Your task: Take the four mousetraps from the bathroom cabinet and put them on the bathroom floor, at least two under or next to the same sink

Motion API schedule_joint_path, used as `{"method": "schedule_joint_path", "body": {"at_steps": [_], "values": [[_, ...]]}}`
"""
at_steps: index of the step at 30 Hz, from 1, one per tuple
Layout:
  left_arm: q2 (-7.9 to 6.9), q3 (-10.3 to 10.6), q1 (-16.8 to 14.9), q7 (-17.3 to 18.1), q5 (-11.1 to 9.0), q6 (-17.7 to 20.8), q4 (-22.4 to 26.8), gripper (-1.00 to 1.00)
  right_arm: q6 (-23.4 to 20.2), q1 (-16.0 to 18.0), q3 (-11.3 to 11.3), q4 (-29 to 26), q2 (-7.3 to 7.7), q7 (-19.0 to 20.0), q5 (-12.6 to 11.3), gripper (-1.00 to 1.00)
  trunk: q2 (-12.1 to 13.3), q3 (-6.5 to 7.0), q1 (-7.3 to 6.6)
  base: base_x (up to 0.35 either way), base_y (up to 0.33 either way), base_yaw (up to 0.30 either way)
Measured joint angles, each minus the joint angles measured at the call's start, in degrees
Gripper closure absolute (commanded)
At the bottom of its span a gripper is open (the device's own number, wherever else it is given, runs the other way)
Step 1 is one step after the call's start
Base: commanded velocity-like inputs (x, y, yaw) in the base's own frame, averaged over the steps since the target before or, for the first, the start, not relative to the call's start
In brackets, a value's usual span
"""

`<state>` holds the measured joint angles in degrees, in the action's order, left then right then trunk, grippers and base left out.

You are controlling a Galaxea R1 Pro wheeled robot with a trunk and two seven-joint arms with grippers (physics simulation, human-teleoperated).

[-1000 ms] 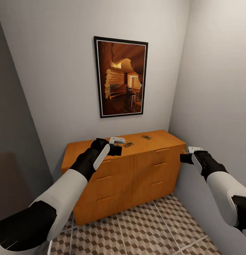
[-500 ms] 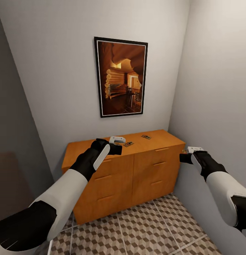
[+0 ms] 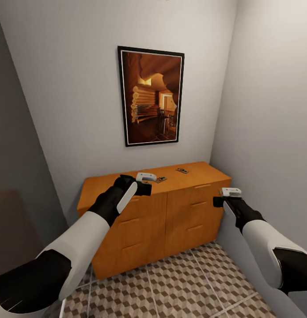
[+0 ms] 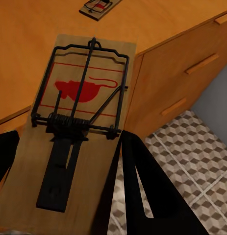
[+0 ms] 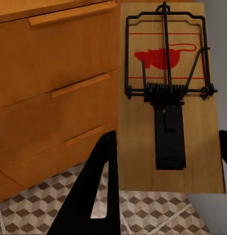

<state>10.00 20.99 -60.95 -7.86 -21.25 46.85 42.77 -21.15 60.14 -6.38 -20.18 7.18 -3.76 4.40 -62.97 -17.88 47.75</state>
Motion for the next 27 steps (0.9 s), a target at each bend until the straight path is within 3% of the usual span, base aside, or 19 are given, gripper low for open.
{"method": "schedule_joint_path", "body": {"at_steps": [5, 14, 27], "values": [[0.0, -0.1, 0.0, 0.0, 0.0, 0.0, -1.0, 1.0, 1.7, -0.2, 0.0, 0.2, -0.71, -1.1, 0.5, 1.0, 0.0, 0.0, 0.02, -0.259, 0.0, 0.0], [0.0, -0.1, 0.0, 0.0, -0.2, -3.8, -4.4, 1.0, 2.0, -0.2, 0.0, 0.2, -0.88, -1.0, 0.5, 1.0, 0.0, 0.0, 0.03, -0.334, 0.0, 0.0], [0.0, -0.2, 0.0, 0.3, -0.2, -4.6, -6.5, 1.0, 2.2, -0.2, 0.0, 3.3, -0.92, -1.2, 0.6, 1.0, 0.0, 0.0, 0.03, -0.345, 0.0, 0.0]]}}
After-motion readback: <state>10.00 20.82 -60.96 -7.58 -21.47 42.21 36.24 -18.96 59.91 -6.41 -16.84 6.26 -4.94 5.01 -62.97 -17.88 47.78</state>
